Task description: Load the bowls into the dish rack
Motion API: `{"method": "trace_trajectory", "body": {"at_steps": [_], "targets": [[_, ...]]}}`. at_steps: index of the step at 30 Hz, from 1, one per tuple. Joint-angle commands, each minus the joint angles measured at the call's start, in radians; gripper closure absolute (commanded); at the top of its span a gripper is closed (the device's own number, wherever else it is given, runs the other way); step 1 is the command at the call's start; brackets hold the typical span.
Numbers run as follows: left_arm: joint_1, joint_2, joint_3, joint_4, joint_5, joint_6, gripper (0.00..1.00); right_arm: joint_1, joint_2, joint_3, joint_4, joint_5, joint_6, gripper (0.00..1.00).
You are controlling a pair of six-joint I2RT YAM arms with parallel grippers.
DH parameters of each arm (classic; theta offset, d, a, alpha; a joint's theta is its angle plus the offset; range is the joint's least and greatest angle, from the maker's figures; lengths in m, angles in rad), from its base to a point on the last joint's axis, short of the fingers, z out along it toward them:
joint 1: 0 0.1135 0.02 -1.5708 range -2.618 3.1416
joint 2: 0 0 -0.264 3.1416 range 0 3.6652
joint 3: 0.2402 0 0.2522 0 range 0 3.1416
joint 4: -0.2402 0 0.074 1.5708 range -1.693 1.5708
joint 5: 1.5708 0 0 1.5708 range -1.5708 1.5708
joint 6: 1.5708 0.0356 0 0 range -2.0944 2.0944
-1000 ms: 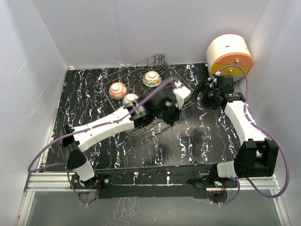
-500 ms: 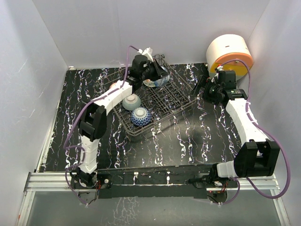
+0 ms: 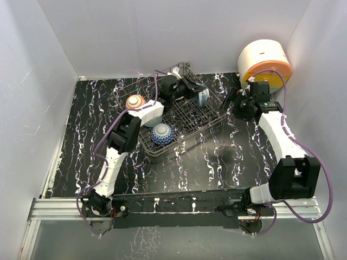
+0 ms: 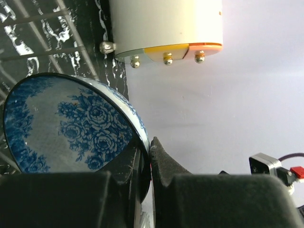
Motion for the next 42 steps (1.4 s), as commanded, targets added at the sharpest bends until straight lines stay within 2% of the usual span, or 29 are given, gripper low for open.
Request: {"method": "trace_trajectory", "body": {"at_steps": [1, 10, 23, 26, 29, 34, 42], "targets": [[0.000, 0.022, 0.094, 0.116, -0.001, -0.123, 1.00, -0.007, -0.002, 0.034, 0.045, 0.011, -0.022, 0.01], [0.005, 0.074, 0.060, 0.184, -0.021, -0.196, 1.00, -0.036, 0.010, 0.033, 0.043, 0.010, -0.029, 0.01], [0.065, -0.035, -0.252, 0.188, -0.039, -0.147, 1.00, -0.036, 0.027, 0.019, 0.044, -0.010, -0.029, 0.01], [0.080, -0.066, -0.271, 0.135, -0.039, -0.087, 0.93, -0.036, 0.029, 0.018, 0.044, -0.018, -0.029, 0.01], [0.089, -0.092, -0.280, 0.067, -0.034, -0.024, 0.79, -0.036, 0.030, 0.016, 0.045, -0.023, -0.027, 0.01], [0.101, -0.138, -0.335, 0.024, -0.053, 0.016, 0.74, -0.036, 0.029, 0.008, 0.047, -0.024, -0.027, 0.01], [0.121, -0.178, -0.362, -0.056, -0.041, 0.098, 0.59, -0.036, 0.023, -0.018, 0.049, -0.030, -0.028, 0.01]]}}
